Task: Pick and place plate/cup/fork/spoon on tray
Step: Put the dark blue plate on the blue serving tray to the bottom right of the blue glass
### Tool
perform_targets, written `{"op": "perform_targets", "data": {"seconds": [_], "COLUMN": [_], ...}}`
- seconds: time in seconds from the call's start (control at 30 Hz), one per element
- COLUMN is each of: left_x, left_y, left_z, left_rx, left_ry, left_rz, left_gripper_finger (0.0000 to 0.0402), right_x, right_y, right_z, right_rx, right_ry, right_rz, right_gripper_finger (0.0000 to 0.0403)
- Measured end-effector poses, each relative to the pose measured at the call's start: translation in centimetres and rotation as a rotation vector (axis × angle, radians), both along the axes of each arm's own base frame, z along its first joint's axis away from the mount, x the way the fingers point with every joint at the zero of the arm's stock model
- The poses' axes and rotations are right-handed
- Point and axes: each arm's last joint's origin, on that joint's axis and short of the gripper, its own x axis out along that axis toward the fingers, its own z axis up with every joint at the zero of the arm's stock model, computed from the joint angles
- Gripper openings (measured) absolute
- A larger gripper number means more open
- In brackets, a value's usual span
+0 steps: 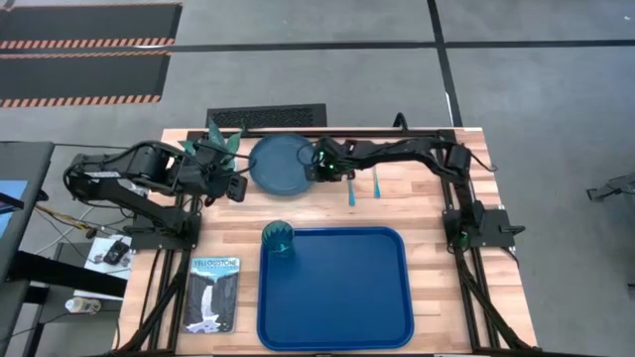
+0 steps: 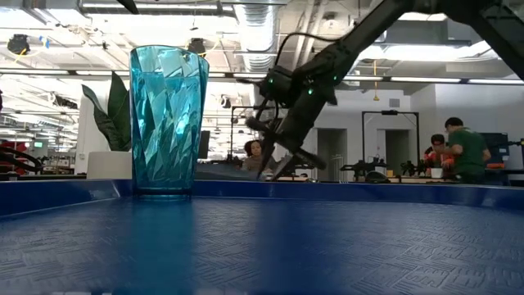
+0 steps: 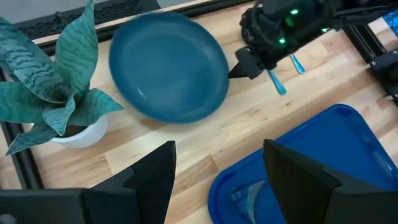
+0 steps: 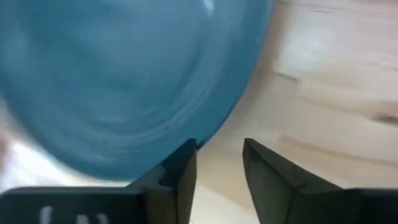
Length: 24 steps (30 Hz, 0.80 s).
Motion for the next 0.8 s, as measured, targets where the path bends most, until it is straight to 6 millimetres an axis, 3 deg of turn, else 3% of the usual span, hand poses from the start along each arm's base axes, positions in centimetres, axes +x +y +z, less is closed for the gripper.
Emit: {"op": "perform_targets", "data": {"seconds": [0.2, 0.37, 0.67, 0.8], "left_x": [0.0, 0.0, -0.1, -0.2], "left_y": [0.0, 0.0, 0.0, -0.5], "left_z": [0.0, 0.0, 0.0, 0.0], "left_rx": [0.009, 0.02, 0.022, 0.029], "left_ry": [0.002, 0.01, 0.024, 0.005], "left_rz": [-0.003, -0.016, -0.03, -0.029], "left_gripper_finger": [0.0226, 0.0226, 0.0226, 0.0227], "right_x": [0.3, 0.7, -0.4, -0.7], "right_y": [-1.0, -0.8, -0.4, -0.8], "right_z": [-1.5, -0.8, 2.2, 2.1], "right_rx": [0.106, 0.072, -0.005, 0.011], "right_ry": [-0.055, -0.102, -0.074, -0.063], "right_rz": [-0.033, 0.006, 0.058, 0.025], "right_gripper_finger": [0.0107, 0.01, 0.0103, 0.0125]}}
